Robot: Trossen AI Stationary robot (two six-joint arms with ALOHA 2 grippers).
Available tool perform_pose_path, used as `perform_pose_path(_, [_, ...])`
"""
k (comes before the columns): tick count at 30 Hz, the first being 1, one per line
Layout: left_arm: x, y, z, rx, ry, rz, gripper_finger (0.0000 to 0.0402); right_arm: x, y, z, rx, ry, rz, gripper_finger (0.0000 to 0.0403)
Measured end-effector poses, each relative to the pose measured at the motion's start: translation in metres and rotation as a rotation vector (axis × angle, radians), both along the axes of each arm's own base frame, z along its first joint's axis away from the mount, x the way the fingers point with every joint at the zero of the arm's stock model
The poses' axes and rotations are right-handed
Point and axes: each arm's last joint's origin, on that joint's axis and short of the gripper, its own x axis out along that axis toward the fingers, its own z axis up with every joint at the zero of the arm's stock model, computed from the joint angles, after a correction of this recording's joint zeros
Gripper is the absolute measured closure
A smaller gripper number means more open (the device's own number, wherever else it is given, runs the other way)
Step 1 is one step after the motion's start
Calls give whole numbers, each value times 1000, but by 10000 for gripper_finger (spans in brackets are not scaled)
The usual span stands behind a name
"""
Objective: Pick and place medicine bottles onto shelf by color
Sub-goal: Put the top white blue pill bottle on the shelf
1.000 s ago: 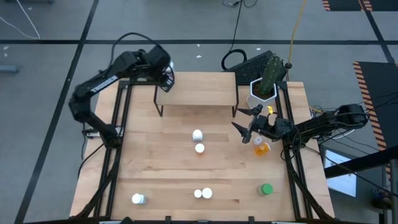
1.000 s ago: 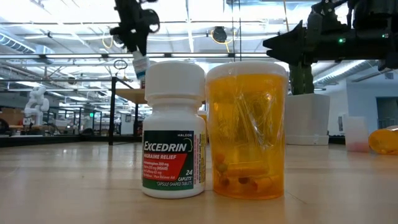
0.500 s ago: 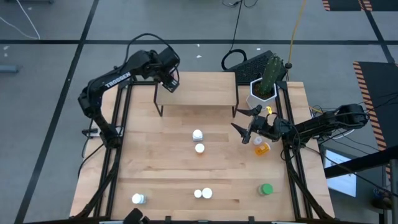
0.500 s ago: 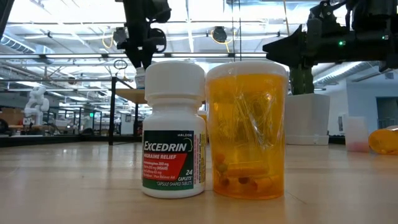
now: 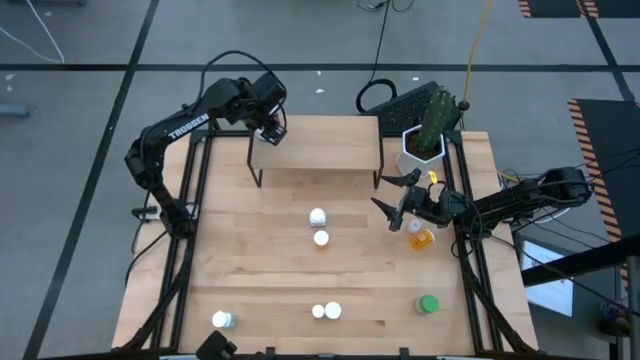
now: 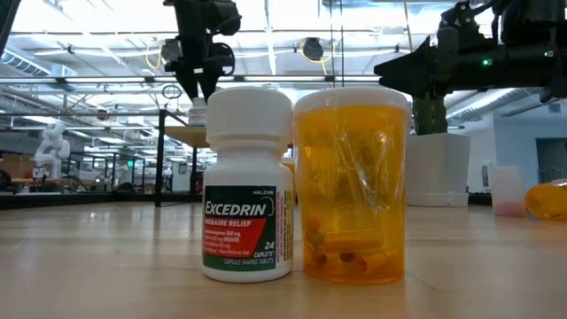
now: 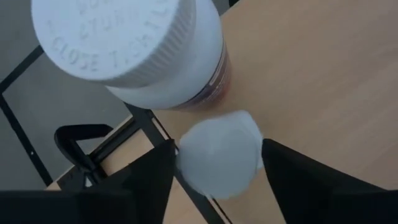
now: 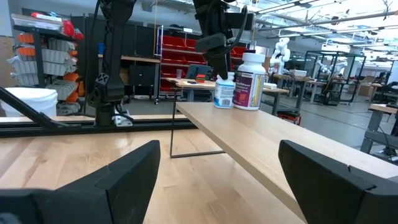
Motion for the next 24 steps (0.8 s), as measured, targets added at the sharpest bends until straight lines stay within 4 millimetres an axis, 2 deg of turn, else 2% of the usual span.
perform_pose_path(5, [1, 0, 0, -11, -19, 3, 112, 0, 0, 0, 0, 0, 0, 78])
perform_pose_path(10, [2, -3, 0, -21, -23, 9, 95, 0, 0, 0, 0, 1, 0, 78])
perform_pose_path(16, [0, -10, 1, -46, -3, 22, 101, 0, 0, -1, 0, 9, 0, 78])
perform_pose_path(24, [3, -8, 2, -28, -46, 69, 138, 0, 0, -1, 0, 10, 0, 78])
